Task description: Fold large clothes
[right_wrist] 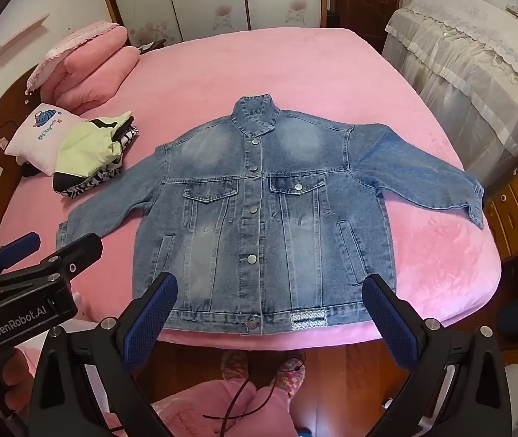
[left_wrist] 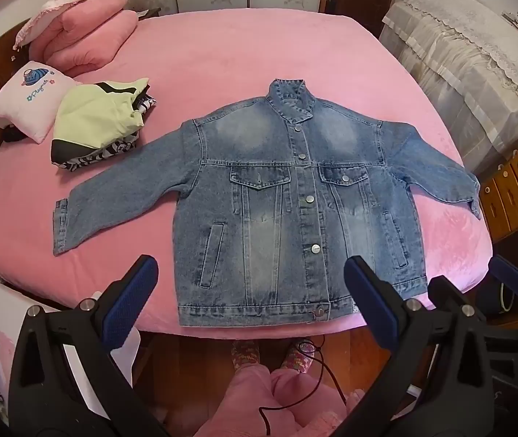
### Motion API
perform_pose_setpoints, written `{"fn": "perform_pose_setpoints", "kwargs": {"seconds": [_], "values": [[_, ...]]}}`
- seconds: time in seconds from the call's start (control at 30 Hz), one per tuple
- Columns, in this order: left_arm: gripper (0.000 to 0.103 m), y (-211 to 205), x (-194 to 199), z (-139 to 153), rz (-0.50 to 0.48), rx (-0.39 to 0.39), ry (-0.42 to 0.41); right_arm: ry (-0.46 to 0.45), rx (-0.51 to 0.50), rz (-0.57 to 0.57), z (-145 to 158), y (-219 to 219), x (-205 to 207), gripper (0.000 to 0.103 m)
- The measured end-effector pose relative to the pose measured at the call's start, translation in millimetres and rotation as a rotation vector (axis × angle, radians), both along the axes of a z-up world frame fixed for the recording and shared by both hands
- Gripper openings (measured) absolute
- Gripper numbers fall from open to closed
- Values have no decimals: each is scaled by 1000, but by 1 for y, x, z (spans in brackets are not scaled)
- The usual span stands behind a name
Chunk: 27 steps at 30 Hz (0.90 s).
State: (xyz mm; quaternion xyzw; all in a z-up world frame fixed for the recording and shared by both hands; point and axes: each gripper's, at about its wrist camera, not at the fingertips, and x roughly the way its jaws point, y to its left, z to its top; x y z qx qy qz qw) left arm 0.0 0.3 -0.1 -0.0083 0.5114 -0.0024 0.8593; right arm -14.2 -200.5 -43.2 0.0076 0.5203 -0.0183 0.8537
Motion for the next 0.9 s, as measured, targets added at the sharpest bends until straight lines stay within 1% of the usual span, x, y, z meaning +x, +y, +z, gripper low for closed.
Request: {"fn": "perform_pose_setpoints", "kwargs": {"seconds": [0.27, 0.3, 0.5, 0.57, 0.63, 0.9], "values": [[101, -2, -2, 1, 6, 14, -3, 1, 1, 2, -1, 1, -1, 103], [101, -3, -8, -3, 1, 6, 2, 0, 1, 1, -1, 1, -1, 103], [101, -3, -15, -3, 0, 5, 0, 2, -5, 0, -2, 1, -1, 103], [101, -1, -9, -2, 0, 0, 4, 2, -4, 0, -2, 1, -1, 103], [101, -1, -14, -6, 0, 4, 1, 2, -5, 0, -1, 1, 0, 103], [101, -1, -11, -4, 0, 5, 2, 3, -6, -1, -2, 1, -1, 103]]}}
